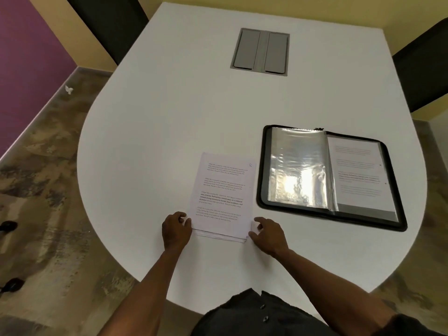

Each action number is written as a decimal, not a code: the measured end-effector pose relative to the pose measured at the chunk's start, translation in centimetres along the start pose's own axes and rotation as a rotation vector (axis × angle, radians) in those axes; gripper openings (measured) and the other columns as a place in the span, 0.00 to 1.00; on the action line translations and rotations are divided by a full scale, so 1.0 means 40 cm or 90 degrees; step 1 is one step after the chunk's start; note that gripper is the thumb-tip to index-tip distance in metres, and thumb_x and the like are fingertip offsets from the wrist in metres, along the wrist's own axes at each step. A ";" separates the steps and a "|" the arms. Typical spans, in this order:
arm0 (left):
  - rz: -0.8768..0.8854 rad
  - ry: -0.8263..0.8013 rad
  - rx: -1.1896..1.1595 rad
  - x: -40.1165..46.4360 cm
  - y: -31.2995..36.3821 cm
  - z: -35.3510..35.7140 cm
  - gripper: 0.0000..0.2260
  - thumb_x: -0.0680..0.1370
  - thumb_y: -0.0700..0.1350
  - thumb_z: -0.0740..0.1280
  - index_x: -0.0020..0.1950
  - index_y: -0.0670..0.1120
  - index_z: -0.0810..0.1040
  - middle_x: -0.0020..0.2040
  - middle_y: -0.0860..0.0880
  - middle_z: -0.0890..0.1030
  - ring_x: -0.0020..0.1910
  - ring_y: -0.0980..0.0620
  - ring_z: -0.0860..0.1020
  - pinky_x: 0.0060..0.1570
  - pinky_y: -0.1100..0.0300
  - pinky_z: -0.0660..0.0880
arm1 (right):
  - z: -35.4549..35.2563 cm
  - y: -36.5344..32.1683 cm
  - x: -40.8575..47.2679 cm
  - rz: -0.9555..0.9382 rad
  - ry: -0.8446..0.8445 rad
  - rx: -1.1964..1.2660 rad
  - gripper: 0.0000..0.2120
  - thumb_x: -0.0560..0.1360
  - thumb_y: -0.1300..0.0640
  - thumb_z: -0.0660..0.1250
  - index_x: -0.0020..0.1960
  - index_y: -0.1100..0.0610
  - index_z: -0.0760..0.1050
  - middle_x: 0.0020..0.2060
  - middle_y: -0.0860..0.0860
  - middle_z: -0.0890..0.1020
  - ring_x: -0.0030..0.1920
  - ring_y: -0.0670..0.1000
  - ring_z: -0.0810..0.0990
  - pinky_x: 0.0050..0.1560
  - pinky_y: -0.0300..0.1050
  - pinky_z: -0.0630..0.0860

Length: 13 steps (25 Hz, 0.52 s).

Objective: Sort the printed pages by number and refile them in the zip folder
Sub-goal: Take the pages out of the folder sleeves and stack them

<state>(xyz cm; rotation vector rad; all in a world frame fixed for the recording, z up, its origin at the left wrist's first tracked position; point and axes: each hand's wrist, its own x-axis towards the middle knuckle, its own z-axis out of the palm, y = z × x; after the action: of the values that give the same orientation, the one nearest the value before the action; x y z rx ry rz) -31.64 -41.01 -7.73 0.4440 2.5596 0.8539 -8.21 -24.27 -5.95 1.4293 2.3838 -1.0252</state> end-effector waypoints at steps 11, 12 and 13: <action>0.213 -0.056 -0.042 -0.090 0.215 0.121 0.11 0.73 0.39 0.74 0.55 0.43 0.82 0.49 0.46 0.81 0.48 0.48 0.80 0.49 0.61 0.72 | -0.230 0.304 -0.083 0.176 0.251 0.150 0.19 0.74 0.53 0.73 0.64 0.57 0.78 0.49 0.54 0.84 0.51 0.55 0.81 0.54 0.45 0.74; 0.235 -0.068 -0.042 -0.096 0.252 0.143 0.11 0.73 0.39 0.74 0.55 0.44 0.82 0.49 0.46 0.81 0.49 0.48 0.79 0.49 0.62 0.72 | -0.256 0.326 -0.083 0.179 0.271 0.157 0.20 0.74 0.53 0.73 0.64 0.57 0.78 0.49 0.53 0.83 0.50 0.54 0.81 0.52 0.44 0.74; 0.253 -0.081 -0.039 -0.104 0.290 0.166 0.11 0.73 0.39 0.73 0.55 0.44 0.82 0.50 0.47 0.81 0.50 0.49 0.79 0.50 0.62 0.71 | -0.283 0.346 -0.083 0.175 0.289 0.161 0.19 0.74 0.54 0.73 0.64 0.57 0.78 0.49 0.53 0.83 0.49 0.53 0.81 0.51 0.44 0.73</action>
<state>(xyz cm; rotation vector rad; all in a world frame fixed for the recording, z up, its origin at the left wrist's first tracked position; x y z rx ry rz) -22.95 -30.58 -4.19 0.9772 2.3556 0.9980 7.17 -15.23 -2.40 2.2170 2.2912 -1.0469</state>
